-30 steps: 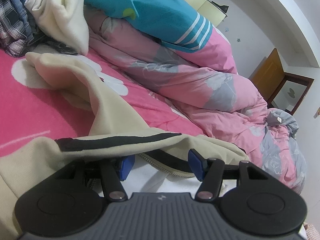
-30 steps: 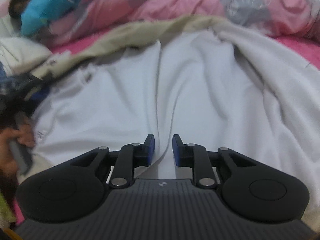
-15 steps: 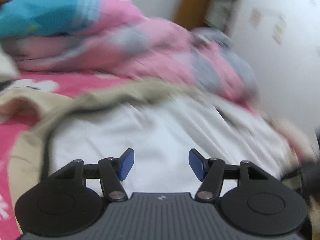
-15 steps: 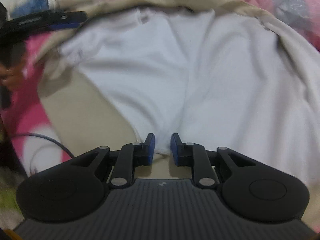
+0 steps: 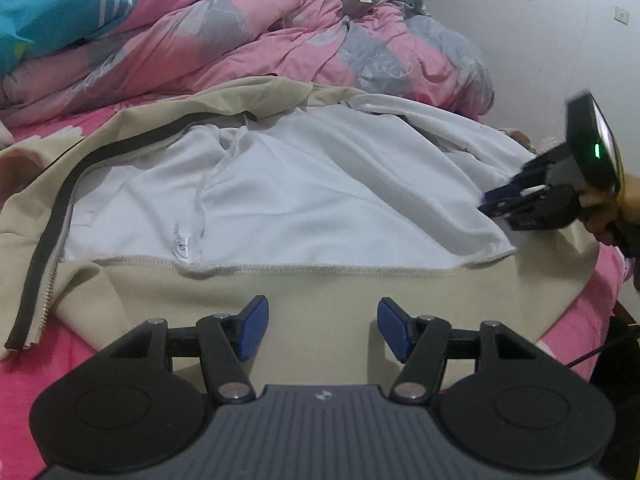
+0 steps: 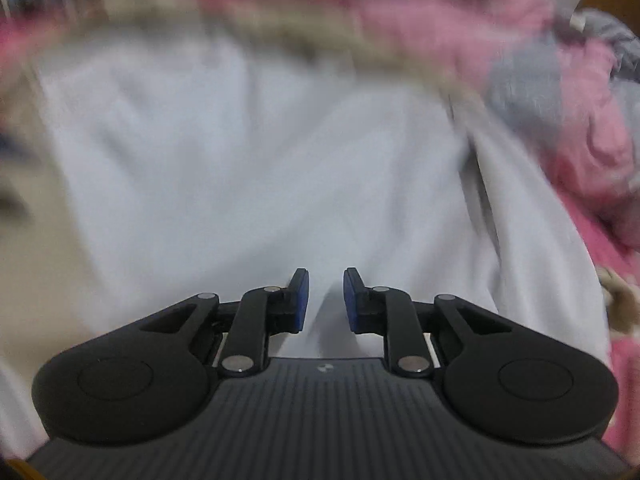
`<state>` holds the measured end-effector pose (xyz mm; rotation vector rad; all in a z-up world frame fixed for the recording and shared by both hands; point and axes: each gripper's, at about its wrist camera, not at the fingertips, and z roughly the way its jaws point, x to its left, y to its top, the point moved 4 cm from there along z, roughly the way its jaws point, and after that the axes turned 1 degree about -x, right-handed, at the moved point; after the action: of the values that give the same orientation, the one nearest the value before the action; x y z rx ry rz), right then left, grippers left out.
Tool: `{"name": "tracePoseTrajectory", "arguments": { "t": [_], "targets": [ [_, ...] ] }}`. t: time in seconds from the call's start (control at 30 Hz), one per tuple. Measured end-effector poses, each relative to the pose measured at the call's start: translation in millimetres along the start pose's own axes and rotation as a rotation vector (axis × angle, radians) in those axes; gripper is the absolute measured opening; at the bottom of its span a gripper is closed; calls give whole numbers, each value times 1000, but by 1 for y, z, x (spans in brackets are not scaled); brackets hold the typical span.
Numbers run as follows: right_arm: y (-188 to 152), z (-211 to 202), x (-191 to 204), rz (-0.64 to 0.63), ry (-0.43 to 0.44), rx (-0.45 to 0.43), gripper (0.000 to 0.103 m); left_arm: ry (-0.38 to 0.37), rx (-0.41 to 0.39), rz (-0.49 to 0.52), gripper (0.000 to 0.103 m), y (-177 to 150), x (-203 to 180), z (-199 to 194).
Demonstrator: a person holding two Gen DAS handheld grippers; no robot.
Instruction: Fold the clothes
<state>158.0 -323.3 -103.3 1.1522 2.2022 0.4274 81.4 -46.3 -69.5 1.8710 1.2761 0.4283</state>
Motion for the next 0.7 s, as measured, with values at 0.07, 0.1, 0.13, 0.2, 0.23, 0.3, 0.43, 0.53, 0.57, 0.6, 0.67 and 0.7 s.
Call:
{"name": "tracePoseTrajectory", "arguments": {
  "t": [0.07,0.1,0.13,0.2,0.23,0.3,0.43,0.53,0.57,0.6,0.67,0.7],
  "targets": [
    [-24,-1,-27,-22,-84,7,16,0,2,2,62,-1,0,1],
    [-32,-7,-47,58,-71,12,16,-3,4,4,62,-1,0,1],
    [-37,-10,-63,122,-84,26,15,-7,5,7,62,-1,0,2],
    [-40,-9,-78,89,-202,82,0,-12,10,7,63,0,0,2],
    [-39,-8,-80,62,-227,96,0,-14,12,8,63,0,0,2],
    [-22,-13,-78,95,-219,85,0,-20,14,5,63,0,1,0],
    [37,-22,-51,66,-136,-76,0,-35,10,-23,63,5,4,-6],
    [75,0,-31,10,-33,-160,0,-22,-20,-14,63,13,3,-8],
    [85,14,-26,-20,-15,-168,0,-16,-37,-5,63,16,2,-9],
    [93,28,-21,-50,-1,-171,0,-15,-54,0,63,19,2,-8],
    [90,65,-25,-101,-42,-80,0,-26,-69,1,63,21,4,-5],
    [79,80,-36,-116,-114,-19,0,-34,-64,0,63,21,6,-3]
  ]
}}
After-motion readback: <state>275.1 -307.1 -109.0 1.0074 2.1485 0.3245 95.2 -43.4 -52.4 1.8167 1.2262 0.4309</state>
